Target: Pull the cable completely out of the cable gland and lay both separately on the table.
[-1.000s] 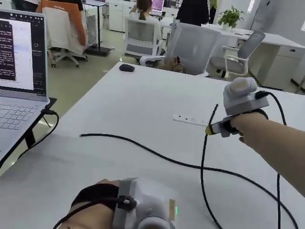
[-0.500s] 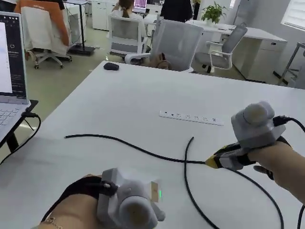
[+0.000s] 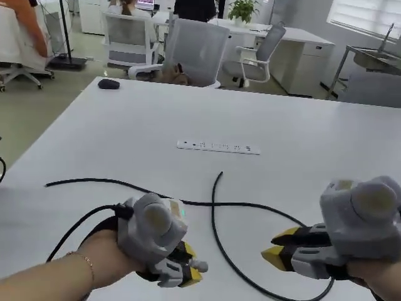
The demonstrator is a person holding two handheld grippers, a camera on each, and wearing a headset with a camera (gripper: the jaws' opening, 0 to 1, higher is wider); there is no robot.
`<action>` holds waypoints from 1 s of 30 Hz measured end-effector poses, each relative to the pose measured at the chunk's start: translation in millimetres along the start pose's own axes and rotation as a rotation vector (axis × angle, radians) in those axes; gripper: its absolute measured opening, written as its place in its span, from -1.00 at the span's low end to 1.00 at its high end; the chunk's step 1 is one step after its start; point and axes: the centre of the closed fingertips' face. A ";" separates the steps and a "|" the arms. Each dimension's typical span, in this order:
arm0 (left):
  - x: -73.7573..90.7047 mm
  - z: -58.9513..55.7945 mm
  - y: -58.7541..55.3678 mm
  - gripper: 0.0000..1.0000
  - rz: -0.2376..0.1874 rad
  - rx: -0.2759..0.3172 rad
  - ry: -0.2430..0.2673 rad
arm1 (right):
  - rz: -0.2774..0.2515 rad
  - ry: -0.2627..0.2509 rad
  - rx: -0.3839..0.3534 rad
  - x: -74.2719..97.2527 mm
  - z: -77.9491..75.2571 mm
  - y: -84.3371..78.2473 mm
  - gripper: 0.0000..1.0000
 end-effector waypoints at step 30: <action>88.6 21.4 -36.3 -0.39 0.106 -0.002 0.073 | 0.041 0.012 -0.093 12.5 12.3 -33.3 -0.61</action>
Point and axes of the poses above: the centre of the closed fingertips' face, and the gripper's own axes: x roughly backward along the fingers, z roughly to its left, y roughly out of its top, and after that the axes turned 14 degrees about x, right-handed
